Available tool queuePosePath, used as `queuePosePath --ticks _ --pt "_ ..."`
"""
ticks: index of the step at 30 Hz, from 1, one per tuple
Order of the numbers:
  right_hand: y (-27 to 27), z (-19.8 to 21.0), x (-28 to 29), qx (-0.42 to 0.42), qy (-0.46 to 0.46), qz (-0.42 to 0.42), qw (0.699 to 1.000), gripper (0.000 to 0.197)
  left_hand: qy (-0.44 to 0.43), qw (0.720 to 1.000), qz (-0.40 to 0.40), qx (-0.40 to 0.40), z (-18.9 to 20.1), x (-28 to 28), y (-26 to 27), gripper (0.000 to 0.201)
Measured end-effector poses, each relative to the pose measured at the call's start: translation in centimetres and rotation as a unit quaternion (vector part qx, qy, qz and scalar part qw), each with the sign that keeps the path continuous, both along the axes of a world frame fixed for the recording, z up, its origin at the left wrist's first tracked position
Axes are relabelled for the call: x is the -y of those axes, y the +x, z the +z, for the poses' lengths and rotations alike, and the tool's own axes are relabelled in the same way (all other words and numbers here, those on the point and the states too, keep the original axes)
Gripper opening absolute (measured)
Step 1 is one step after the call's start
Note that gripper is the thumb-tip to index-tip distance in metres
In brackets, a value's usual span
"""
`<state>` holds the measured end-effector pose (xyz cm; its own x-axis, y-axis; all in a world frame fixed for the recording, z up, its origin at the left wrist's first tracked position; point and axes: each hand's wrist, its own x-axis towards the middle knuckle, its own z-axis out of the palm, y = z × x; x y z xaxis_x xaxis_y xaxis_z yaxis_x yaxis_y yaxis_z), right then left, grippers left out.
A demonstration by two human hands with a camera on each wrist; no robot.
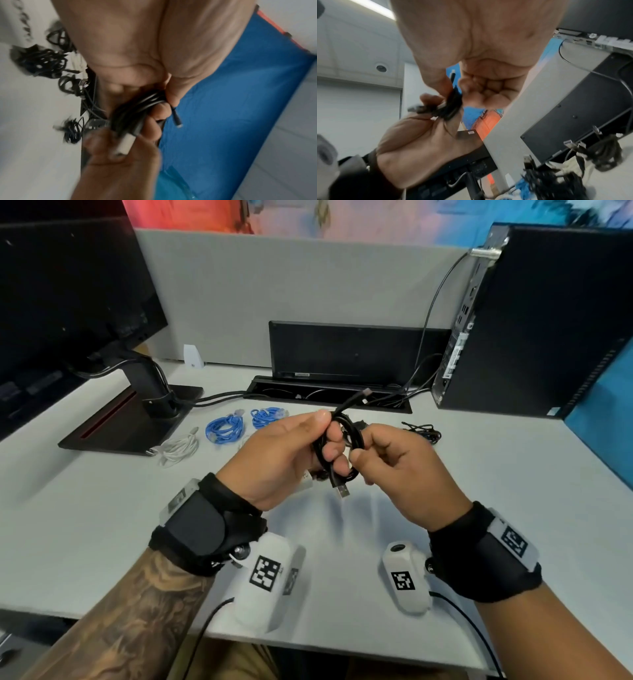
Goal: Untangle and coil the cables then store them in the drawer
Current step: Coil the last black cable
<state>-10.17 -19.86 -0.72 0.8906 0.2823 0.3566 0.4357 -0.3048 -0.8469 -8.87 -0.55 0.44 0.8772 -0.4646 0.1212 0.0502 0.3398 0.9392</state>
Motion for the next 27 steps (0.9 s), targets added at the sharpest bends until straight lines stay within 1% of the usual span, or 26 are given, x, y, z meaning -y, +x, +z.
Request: queuePosePath --ticks 1,2,4,5,6,8,10,11,13,16,19,21,24,27 --pt "0.3 0.0 0.2 0.006 0.001 -0.007 1.0 0.029 0.02 0.999 0.024 0.022 0.0 0.2 0.2 0.031" --pt "0.7 0.1 0.3 0.009 -0.007 -0.007 1.0 0.027 0.024 0.999 0.038 0.024 0.0 0.5 0.5 0.032" --pt "1.6 0.1 0.5 0.002 -0.044 0.002 0.999 0.025 0.019 0.998 0.058 0.002 -0.2 1.0 1.2 0.033" --pt "2.0 0.1 0.6 -0.004 -0.06 0.005 0.998 0.023 0.036 0.997 0.072 0.005 -0.4 1.2 1.7 0.033" --pt "2.5 0.2 0.6 -0.007 -0.065 0.002 0.998 0.02 0.072 0.993 0.09 0.022 -0.6 1.4 2.3 0.033" --pt "3.4 0.5 0.7 -0.001 -0.039 -0.019 0.999 0.011 0.148 0.981 0.1 0.069 -0.7 2.0 3.1 0.036" --pt "4.2 1.0 0.9 0.025 -0.002 -0.027 0.999 0.005 0.192 0.974 0.092 0.081 -1.0 2.6 3.7 0.036" --pt "4.5 1.2 0.9 0.041 0.004 -0.027 0.999 0.003 0.193 0.975 0.083 0.073 -1.2 2.8 3.9 0.035" --pt "4.9 1.2 1.0 0.063 0.002 -0.03 0.998 0.007 0.163 0.983 0.063 0.047 -1.8 3.0 4.2 0.031" --pt "5.3 0.4 1.0 0.063 0.002 -0.043 0.997 0.007 0.103 0.994 0.02 -0.015 -3.1 2.7 4.8 0.02" --pt "5.6 -0.3 1.0 0.062 -0.011 -0.062 0.996 0.008 0.052 0.997 -0.016 -0.06 -4.4 2.4 5.0 0.02" --pt "5.9 -0.6 1.2 0.061 -0.005 -0.092 0.994 0.008 0.05 0.996 -0.029 -0.067 -4.6 2.4 5.1 0.019" --pt "6.4 -0.6 2.1 0.055 0.036 -0.131 0.989 0.008 0.064 0.996 -0.038 -0.052 -4.5 2.5 5.2 0.018" --pt "6.6 -0.8 2.3 0.048 0.07 -0.151 0.985 0.009 0.066 0.997 -0.032 -0.038 -4.5 3.0 5.4 0.02"
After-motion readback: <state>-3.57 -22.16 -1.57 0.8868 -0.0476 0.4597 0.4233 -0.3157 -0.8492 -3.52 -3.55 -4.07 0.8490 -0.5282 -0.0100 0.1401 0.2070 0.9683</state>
